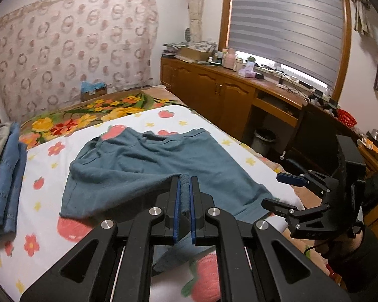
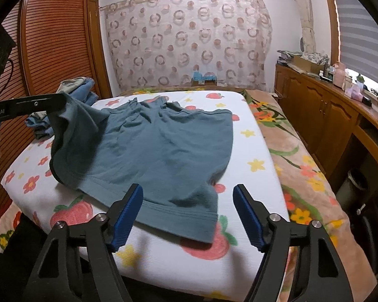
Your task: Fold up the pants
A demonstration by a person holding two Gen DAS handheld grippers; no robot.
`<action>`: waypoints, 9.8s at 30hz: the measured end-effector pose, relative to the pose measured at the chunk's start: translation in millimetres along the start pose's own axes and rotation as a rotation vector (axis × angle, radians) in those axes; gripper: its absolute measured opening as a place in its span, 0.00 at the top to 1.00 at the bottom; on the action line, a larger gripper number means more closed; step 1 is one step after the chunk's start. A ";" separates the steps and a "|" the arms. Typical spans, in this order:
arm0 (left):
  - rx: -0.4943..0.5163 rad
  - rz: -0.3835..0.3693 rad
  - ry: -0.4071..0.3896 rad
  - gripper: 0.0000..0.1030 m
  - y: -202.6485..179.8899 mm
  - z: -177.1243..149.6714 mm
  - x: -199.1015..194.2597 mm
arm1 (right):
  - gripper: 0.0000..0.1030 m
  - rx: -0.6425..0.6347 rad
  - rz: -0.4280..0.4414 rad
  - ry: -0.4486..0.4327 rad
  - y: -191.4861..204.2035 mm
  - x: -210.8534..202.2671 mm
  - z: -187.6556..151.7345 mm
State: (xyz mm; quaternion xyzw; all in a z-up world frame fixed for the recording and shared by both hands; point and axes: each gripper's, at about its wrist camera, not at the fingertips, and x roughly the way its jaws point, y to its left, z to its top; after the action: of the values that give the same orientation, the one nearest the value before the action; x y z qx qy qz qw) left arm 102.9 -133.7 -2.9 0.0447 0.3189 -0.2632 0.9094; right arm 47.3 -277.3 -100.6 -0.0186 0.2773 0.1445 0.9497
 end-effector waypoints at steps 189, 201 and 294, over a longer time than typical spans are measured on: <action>-0.113 0.129 0.093 0.19 112.5 -27.8 61.3 | 0.66 -0.148 0.220 0.157 18.8 90.7 93.3; -0.120 0.127 0.069 0.19 122.1 -33.6 62.6 | 0.66 -0.240 0.270 0.259 33.1 125.5 96.0; -0.112 0.145 0.087 0.19 102.8 -33.3 61.8 | 0.77 -0.073 -0.047 0.160 -76.1 111.0 118.3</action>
State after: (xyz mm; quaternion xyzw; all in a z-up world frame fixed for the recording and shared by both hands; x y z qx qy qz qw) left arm 177.2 -65.1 -75.5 0.0282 0.3682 -0.1765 0.9124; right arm 220.0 -307.2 -63.1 -0.0713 0.3463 0.1303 0.9263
